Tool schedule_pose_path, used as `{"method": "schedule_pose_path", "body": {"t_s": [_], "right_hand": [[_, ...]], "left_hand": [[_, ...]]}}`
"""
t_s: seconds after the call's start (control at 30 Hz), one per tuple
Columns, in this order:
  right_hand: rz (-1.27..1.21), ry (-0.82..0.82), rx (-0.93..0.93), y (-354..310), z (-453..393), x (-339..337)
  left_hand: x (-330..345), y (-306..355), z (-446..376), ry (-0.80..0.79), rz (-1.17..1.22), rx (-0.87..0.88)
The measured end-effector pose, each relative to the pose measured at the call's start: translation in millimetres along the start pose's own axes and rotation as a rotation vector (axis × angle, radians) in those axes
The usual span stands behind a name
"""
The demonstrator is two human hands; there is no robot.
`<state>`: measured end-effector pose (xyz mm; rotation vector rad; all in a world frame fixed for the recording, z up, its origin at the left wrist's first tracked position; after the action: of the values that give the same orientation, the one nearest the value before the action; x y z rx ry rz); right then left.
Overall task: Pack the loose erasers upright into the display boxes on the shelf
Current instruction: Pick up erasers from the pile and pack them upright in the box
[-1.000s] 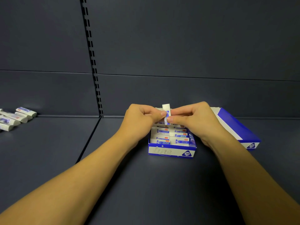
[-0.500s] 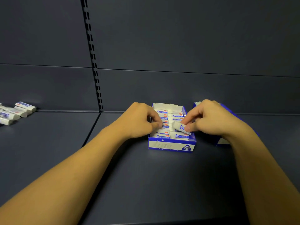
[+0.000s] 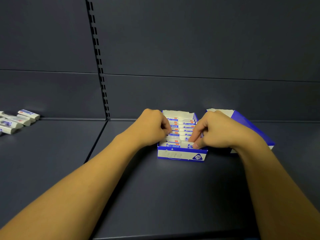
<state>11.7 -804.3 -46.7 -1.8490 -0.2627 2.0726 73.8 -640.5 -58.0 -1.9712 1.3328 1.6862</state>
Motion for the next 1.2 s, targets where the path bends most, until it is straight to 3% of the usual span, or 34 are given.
{"method": "schedule_pose_path", "body": {"t_s": [0.5, 0.83, 1.2], "right_hand": [[-0.012, -0.066, -0.026, 2.3, 1.6, 4.0], [-0.046, 0.013, -0.021, 2.9, 1.5, 1.9], [-0.032, -0.019, -0.045, 2.6, 4.9, 3.2]], "left_hand": [[2.1, 4.0, -2.9, -0.072, 0.025, -0.05], [0.0, -5.1, 2.1, -0.035, 0.105, -0.083], [-4.8, -2.4, 5.8, -0.066, 0.103, -0.113]]}}
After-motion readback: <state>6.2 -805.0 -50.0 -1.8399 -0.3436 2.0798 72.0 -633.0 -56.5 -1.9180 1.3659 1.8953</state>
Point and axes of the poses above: each hand's wrist, its own z-axis away from the middle knuckle, its own x-axis out of the palm, y = z × x, the point moved 6 cm from there along -z, towards the middle knuckle, and after that the axes turned 10 degrees about x, right-handed, at the moved point
